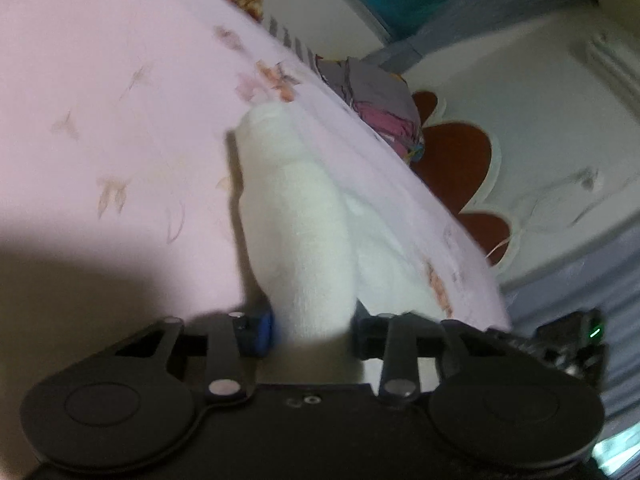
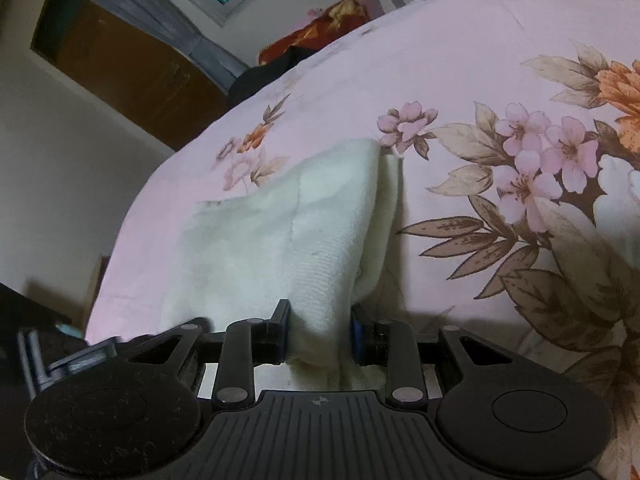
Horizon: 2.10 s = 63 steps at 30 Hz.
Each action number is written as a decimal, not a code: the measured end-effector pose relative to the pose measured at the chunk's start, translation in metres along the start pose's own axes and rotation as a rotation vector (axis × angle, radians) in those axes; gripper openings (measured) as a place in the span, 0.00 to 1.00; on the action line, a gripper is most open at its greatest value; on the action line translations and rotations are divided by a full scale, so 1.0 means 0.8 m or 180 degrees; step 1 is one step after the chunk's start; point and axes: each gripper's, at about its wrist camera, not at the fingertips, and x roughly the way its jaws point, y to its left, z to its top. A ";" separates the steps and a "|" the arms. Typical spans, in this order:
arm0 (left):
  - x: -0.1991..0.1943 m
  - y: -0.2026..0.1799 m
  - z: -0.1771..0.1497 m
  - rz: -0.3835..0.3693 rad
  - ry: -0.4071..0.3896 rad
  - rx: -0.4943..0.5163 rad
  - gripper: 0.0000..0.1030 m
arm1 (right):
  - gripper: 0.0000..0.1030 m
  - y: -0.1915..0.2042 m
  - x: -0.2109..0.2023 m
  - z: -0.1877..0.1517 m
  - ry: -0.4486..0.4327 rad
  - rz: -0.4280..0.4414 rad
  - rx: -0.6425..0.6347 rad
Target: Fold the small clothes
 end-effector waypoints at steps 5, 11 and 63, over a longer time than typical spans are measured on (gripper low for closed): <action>-0.049 -0.052 0.029 0.0121 0.0000 0.0604 0.31 | 0.28 0.048 -0.032 0.000 -0.0160 0.0118 -0.0257; -0.022 -0.012 0.044 0.0458 0.0497 0.0715 0.44 | 0.27 0.073 -0.006 -0.019 -0.0168 0.0075 -0.0329; -0.110 -0.062 -0.068 0.1108 -0.0607 0.1366 0.34 | 0.25 0.116 -0.002 -0.071 -0.0468 -0.1022 -0.1400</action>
